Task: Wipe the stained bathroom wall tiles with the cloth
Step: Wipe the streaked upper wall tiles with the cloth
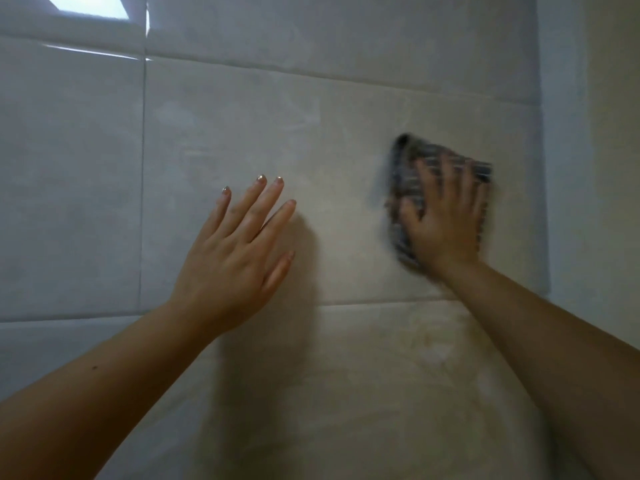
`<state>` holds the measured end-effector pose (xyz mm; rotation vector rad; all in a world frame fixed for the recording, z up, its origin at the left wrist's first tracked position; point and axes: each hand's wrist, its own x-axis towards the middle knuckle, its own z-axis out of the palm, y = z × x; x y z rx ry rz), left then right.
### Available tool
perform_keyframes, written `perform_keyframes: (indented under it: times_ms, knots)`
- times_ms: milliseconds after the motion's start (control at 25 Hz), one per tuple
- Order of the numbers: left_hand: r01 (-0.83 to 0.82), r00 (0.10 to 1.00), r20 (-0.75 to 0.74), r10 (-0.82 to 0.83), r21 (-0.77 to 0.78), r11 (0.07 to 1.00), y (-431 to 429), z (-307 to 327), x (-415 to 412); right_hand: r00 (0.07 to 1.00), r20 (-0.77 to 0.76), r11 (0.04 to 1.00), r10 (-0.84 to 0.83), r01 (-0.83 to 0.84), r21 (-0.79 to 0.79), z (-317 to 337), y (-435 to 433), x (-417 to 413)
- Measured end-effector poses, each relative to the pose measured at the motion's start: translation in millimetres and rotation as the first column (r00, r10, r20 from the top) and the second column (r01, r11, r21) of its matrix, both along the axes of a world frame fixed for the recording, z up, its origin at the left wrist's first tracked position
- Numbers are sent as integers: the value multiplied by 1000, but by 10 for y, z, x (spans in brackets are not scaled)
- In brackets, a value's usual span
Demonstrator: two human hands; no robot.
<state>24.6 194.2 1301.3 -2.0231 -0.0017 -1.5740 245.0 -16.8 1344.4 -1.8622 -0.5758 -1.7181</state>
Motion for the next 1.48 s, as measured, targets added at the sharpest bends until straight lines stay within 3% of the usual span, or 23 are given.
perform_keyframes:
  times_ms: [80,120,160,240,320,400,480,600,680,880,1120,1200,1360,1480]
  knots:
    - [-13,1000,-4,13,-12,1000,76,4,-77,984,-172,968,36,8,251,124,-26,34]
    - [-13,1000,-4,13,-27,1000,96,3,-91,978,-200,954,60,3,301,115,82,-69]
    - [-9,1000,-3,9,-44,999,102,-8,-83,985,-164,960,61,-13,280,27,221,-213]
    - [6,1000,-6,-6,-57,998,62,-69,-23,998,-13,995,64,-63,77,-413,471,-476]
    - [31,999,-28,-32,-50,998,-38,-177,69,996,44,989,81,-75,-125,-1015,493,-567]
    - [53,997,-51,-54,-34,998,-132,-291,150,996,68,978,61,-46,-203,-1439,296,-452]
    - [71,996,-51,-71,-6,997,-187,-384,195,999,42,988,-8,15,-153,-1509,48,-189]
    - [70,996,-51,-69,15,997,-251,-432,245,988,-156,987,-16,41,155,-1170,-63,4]
    - [71,995,-70,-71,6,997,-306,-458,297,979,-202,968,13,39,249,-1156,106,-156]
    - [108,989,-107,-106,18,994,-378,-618,380,999,-34,995,-6,2,-99,-2238,-16,-194]
    - [106,987,-123,-99,49,993,-460,-569,392,977,-209,972,-30,78,222,-1446,-231,186]
    - [116,985,-131,-109,45,992,-511,-590,433,986,-162,978,-30,63,200,-1643,-240,161]
    - [115,982,-160,-103,71,991,-498,-741,466,982,-186,996,-41,54,65,-2663,-352,111]
    - [117,981,-167,-100,91,989,-478,-688,447,975,-221,982,-35,75,175,-2160,-354,267]
